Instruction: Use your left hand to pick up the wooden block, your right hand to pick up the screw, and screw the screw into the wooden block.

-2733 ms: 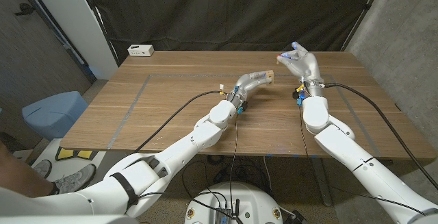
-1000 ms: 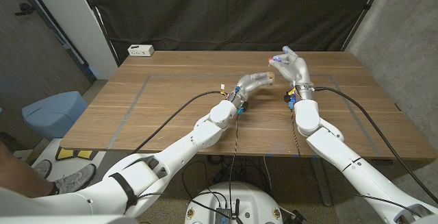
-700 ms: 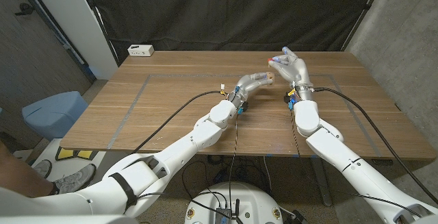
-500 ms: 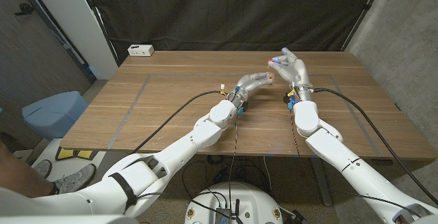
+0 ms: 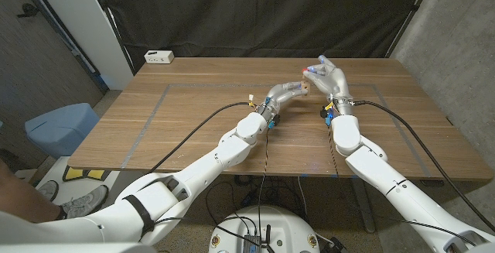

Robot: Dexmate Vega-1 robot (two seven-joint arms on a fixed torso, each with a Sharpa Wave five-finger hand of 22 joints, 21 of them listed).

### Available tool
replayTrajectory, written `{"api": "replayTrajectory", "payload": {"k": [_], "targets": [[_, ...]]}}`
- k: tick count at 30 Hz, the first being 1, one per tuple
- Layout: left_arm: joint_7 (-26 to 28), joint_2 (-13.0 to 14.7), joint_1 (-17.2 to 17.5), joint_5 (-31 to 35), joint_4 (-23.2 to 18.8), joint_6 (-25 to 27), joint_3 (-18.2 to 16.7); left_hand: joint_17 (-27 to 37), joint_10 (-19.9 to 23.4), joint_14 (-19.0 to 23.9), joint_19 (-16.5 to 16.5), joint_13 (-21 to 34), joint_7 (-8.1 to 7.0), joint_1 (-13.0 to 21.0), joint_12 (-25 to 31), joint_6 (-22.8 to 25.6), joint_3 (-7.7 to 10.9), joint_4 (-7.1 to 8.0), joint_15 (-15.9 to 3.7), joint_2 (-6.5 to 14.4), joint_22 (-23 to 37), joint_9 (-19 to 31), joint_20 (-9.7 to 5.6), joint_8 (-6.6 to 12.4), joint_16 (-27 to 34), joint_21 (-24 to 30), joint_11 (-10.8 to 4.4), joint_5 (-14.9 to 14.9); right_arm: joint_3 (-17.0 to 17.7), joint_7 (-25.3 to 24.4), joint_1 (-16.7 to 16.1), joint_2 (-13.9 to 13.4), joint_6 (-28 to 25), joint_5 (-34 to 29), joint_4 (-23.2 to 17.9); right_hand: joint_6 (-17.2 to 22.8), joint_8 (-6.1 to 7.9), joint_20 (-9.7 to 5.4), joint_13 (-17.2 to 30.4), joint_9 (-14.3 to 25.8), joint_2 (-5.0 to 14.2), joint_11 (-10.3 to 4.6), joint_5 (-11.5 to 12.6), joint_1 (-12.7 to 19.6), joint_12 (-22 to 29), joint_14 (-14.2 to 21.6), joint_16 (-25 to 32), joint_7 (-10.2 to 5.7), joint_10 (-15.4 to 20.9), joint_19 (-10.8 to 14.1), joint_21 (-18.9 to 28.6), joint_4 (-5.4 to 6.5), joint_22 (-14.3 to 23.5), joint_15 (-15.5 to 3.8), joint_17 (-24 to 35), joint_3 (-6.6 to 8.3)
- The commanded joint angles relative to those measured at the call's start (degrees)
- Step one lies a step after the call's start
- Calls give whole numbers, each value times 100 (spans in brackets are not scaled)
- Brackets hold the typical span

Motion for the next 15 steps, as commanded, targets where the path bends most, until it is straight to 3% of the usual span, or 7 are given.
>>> {"api": "replayTrajectory", "payload": {"k": [1, 15], "targets": [[25, 10, 2, 34, -11, -2, 12, 5, 51, 50, -10, 25, 22, 7, 41, 78, -3, 31, -438, 25, 17, 20, -18, 55, 10, 15, 20, 27, 20, 31, -53, -44, 16, 28, -4, -30, -8, -178, 23, 12, 18, 16, 37, 19, 4, -20, -4, 17, -21, -33, 0, -9, 17, -327, -3, -16], [61, 57, 54, 80, -124, 20, 27, 6, 56, 53, -13, 31, 12, 4, 32, 71, -8, 32, -442, 29, 17, 20, -14, 50, 10, 15, 22, 27, 35, 36, -94, -66, 70, 37, 23, -24, -15, -171, 23, -11, 27, -4, 43, 20, 13, -28, -1, 19, -33, -31, 5, -3, 17, -324, -3, -38]]}}
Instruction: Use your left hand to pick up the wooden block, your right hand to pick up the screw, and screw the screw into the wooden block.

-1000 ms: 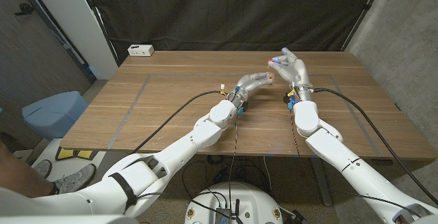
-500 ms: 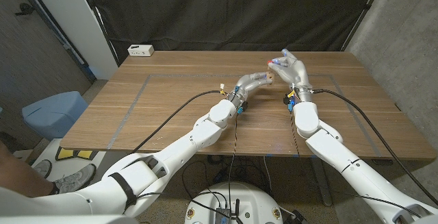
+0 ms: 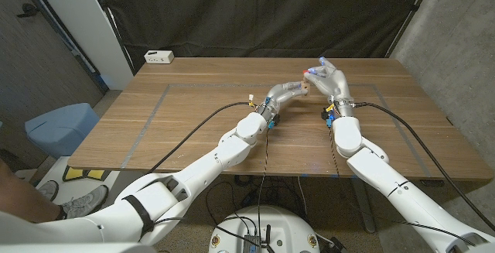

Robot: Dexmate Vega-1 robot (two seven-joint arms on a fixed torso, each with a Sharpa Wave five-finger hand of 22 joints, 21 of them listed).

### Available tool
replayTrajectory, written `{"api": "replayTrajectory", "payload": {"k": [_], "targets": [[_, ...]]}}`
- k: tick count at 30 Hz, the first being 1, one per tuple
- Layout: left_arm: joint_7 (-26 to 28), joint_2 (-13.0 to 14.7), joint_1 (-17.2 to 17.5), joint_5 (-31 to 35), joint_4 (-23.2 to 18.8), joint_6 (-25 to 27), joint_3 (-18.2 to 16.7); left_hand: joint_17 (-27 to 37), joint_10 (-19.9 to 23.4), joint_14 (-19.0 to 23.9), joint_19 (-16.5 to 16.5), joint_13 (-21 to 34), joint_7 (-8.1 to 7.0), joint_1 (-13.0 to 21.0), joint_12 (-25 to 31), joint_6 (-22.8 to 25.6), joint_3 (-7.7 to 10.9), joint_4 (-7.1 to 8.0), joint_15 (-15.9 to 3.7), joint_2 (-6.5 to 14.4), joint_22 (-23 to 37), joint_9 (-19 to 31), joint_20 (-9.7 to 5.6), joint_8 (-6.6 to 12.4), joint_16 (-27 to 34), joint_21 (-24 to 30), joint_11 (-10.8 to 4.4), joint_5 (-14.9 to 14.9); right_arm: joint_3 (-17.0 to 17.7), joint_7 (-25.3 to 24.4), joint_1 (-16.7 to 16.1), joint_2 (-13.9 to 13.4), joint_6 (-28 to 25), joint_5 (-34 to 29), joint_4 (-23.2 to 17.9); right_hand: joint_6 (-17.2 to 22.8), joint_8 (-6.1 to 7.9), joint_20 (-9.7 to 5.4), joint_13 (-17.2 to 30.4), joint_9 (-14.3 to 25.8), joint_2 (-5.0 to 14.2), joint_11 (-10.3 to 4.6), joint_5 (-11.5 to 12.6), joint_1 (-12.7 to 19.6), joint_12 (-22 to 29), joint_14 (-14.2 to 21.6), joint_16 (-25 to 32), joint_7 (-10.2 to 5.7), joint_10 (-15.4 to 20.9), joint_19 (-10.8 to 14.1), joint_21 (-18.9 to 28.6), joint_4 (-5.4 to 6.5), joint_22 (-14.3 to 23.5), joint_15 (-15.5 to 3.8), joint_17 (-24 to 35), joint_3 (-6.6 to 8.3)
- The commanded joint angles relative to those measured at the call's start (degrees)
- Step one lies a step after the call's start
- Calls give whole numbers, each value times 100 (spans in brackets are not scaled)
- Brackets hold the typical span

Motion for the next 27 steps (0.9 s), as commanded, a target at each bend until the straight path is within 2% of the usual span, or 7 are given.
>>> {"api": "replayTrajectory", "payload": {"k": [1, 27], "targets": [[45, 38, 43, 69, -85, 17, 14, 6, 57, 55, -11, 6, 15, 20, 16, 74, -5, 36, -442, 45, 17, 24, -12, 51, 11, 15, 21, 27, 17, 12, -47, -34, 50, 4, 26, -30, -18, -173, 23, 13, 31, -7, 23, 21, 14, -28, 0, 15, -34, -32, 5, -2, 17, -326, -2, -38], [24, 79, 68, 63, -165, 35, 2, 7, 66, 49, -21, 21, 23, 17, -4, 67, -13, 37, -439, 54, 18, 24, -11, 43, 6, 13, 20, 27, 2, 53, -51, -29, 160, 9, 94, -3, -20, -161, 22, -21, 49, -8, 35, 10, 21, -20, 11, 16, -56, -26, 11, 8, 18, -333, 1, -76]]}}
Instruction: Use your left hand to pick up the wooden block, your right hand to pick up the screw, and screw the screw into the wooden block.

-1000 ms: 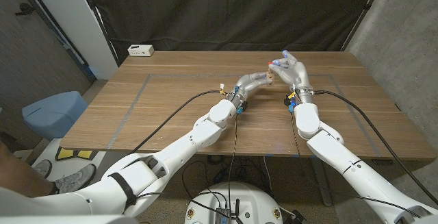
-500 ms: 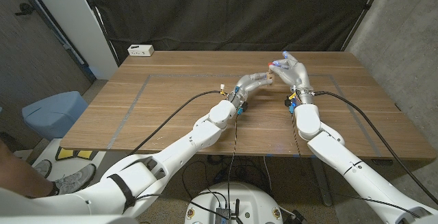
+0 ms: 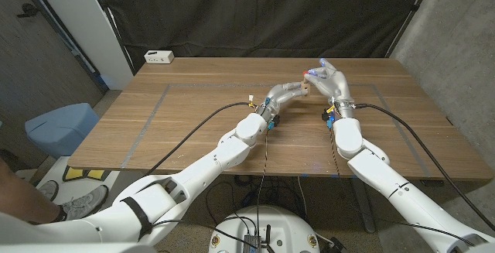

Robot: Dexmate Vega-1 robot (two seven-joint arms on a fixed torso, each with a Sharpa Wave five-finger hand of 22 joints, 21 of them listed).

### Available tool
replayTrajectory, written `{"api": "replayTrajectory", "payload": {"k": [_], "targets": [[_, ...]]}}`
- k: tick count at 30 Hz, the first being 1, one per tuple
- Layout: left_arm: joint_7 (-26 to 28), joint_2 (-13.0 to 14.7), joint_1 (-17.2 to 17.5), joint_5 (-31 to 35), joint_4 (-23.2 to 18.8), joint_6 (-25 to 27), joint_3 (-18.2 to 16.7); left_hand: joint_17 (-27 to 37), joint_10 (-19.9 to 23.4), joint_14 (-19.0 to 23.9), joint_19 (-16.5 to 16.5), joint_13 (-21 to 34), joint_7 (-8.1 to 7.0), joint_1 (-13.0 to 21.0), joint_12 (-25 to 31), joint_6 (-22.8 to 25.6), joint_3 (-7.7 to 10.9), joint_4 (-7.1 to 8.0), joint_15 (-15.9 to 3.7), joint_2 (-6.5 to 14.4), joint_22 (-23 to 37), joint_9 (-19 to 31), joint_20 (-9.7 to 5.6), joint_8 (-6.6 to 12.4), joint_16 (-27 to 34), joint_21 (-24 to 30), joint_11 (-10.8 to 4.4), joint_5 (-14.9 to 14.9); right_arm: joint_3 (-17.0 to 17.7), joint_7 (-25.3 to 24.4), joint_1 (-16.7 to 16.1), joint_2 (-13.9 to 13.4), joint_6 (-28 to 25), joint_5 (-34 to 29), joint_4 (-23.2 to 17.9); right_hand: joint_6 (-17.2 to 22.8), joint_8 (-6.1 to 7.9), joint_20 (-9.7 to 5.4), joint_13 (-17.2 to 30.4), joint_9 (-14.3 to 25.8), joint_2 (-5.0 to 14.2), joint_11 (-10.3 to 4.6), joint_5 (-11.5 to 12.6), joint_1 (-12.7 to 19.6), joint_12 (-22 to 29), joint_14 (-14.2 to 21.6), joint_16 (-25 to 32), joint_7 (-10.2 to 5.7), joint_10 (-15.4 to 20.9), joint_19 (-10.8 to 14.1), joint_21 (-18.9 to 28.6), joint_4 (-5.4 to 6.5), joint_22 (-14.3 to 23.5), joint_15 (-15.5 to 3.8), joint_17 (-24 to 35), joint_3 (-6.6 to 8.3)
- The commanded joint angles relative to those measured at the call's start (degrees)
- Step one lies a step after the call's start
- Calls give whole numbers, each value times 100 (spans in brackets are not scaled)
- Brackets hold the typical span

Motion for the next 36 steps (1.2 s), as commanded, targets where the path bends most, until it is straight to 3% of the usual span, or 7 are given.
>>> {"api": "replayTrajectory", "payload": {"k": [1, 21, 36], "targets": [[-29, 18, 13, -10, -32, 7, -6, 6, 43, 50, -20, 16, 25, 15, 0, 69, 13, 18, -438, 54, 18, 21, -13, 44, 6, 14, -22, 32, -10, 29, -8, 2, 41, 10, 25, -2, -20, -161, 22, 5, 48, 17, 35, 10, 20, -22, 10, 13, -36, -26, 10, -8, 18, -334, 1, -14], [-35, 32, 28, -4, -68, 23, 0, 6, 42, 48, -21, 25, 16, 16, -13, 79, 9, 16, -437, 58, 18, 21, -5, 45, 4, 15, -22, 33, 25, 29, -62, -38, 44, 22, 30, 11, -23, -160, 21, -17, 69, -40, 48, 29, 24, -36, 9, 7, -47, -35, 9, -14, 18, -344, 3, -23], [-45, 0, 25, -13, -23, -1, 9, 5, 55, 48, -26, 34, 20, 15, -20, 86, 3, 14, -442, 57, 18, 21, 0, 45, 2, 14, -21, 33, 66, 61, -76, -89, 10, 40, -16, 35, -20, -150, 21, -30, 76, 2, 54, 23, 32, -39, 11, 13, -41, -42, 9, -9, 18, -344, 3, -44]]}}
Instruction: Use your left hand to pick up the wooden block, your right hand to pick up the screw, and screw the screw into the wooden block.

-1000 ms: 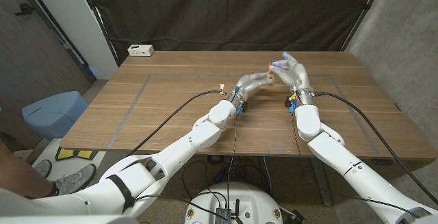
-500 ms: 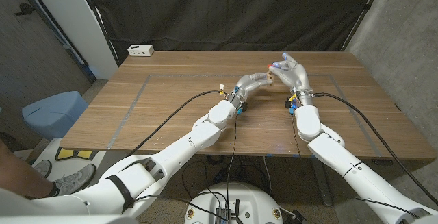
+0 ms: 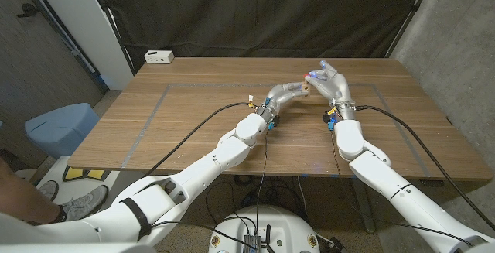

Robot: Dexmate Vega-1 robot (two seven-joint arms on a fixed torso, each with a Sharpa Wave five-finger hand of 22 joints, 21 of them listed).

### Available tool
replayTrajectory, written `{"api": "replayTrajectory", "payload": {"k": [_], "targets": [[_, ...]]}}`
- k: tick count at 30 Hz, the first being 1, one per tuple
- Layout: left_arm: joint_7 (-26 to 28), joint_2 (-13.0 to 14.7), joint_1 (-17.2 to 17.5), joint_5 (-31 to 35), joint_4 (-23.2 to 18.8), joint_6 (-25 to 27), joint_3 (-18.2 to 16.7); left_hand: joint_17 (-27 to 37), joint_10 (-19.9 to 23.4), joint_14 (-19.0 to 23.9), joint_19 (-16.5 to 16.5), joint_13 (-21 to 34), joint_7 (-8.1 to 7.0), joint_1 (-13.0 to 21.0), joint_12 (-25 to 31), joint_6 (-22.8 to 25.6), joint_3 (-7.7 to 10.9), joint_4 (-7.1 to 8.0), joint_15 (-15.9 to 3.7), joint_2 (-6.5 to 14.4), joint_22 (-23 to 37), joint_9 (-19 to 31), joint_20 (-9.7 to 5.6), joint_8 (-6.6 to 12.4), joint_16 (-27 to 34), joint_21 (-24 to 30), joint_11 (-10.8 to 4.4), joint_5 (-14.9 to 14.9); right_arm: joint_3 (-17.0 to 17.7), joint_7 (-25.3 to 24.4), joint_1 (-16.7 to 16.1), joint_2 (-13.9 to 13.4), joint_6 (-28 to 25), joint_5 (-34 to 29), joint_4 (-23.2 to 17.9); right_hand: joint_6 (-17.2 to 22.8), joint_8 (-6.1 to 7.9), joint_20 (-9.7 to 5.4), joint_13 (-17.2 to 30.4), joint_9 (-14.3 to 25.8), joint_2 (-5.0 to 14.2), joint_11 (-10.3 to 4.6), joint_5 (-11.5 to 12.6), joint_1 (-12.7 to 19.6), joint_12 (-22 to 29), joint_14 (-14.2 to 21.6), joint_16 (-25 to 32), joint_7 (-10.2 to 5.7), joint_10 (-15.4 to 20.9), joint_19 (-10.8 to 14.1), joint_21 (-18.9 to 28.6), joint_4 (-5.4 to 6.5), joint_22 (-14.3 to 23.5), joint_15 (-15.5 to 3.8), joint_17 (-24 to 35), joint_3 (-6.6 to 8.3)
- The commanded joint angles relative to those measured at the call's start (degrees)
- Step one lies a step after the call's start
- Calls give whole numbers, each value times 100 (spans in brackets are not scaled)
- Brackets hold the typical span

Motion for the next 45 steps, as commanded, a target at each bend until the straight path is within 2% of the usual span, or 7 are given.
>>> {"api": "replayTrajectory", "payload": {"k": [1, 45], "targets": [[-16, -27, -5, -8, 44, -21, 11, 5, 35, 48, -27, 30, 17, 15, 14, 88, 4, 17, -445, 58, 18, 21, -4, 46, 2, 13, 0, 28, 34, 38, -15, -60, -17, 4, -35, 41, -17, -144, 21, -2, 34, -7, 32, 23, 33, -41, 11, 12, 12, -41, 9, 8, 18, -341, 3, -13], [-82, -73, -98, -20, 176, -41, 19, 5, 49, 52, -24, 52, 13, 17, -7, 95, -7, 14, -442, 62, 18, 21, 0, 43, -1, 17, -2, 29, 9, 112, 47, -53, 84, 72, 115, 77, -16, -138, 20, -29, 76, -43, 54, 51, 37, -43, 16, 13, 9, -38, 13, 3, 18, -345, -2, -51]]}}
